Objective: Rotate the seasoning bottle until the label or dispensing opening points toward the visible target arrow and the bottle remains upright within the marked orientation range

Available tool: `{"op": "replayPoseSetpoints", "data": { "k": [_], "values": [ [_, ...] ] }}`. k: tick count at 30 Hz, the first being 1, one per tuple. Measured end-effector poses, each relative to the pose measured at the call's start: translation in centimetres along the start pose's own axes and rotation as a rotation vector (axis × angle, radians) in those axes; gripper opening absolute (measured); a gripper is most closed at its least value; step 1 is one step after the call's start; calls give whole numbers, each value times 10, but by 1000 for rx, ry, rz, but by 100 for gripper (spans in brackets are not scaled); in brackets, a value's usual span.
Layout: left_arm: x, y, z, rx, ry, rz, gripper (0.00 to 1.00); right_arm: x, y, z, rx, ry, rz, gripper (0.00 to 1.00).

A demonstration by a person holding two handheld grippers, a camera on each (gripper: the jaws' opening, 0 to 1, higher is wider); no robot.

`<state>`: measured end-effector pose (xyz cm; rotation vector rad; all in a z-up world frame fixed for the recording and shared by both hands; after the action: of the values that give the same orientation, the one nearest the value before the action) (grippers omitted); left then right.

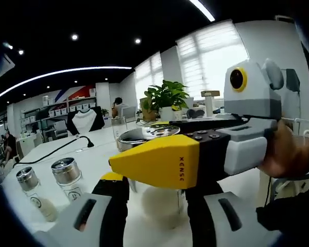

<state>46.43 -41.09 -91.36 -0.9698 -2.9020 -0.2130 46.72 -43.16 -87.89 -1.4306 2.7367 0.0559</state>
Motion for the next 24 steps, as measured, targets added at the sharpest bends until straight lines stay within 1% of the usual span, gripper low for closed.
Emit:
{"op": "replayPoseSetpoints", "data": {
  "k": [1, 2, 3, 6, 9, 11, 13, 15, 16, 22, 24],
  "values": [
    [1, 0, 1, 16, 2, -26, 45, 0, 0, 0, 1, 1, -2, 39],
    [2, 0, 1, 32, -11, -62, 44, 0, -1, 0, 1, 3, -6, 39],
    [3, 0, 1, 33, -20, -69, 44, 0, -1, 0, 1, 4, -7, 39],
    [4, 0, 1, 35, -18, -76, 44, -1, -2, -1, 4, 8, -8, 39],
    [5, -1, 1, 18, -22, -112, 44, -1, -2, 0, 2, 10, -2, 39],
    [5, -2, 2, -12, -20, -145, 45, -2, -1, 0, 2, 11, 0, 39],
    [5, -2, 3, -20, -19, -155, 45, -2, -2, 0, 3, 15, 1, 39],
    [6, -1, 2, -3, -35, -172, 45, -2, -2, 0, 4, 18, 1, 39],
    [5, -1, 2, 29, -54, -184, 44, -2, -2, 0, 4, 19, 2, 39],
    [2, 0, 2, 30, -55, -179, 44, -3, -4, -1, 4, 23, 7, 39],
    [2, 1, 2, 34, -64, -174, 43, -4, -5, -2, -3, 22, 4, 39]
  ]
}}
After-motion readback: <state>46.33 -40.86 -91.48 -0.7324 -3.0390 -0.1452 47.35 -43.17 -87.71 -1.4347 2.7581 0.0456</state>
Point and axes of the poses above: the point that each gripper's makers call its tool centre point, and the gripper's own axes: x roughly backward along the fingers, y roughly to its left, z roughly out of its underside, the point moved 4 cm from there along x, roughly backward along the fingers
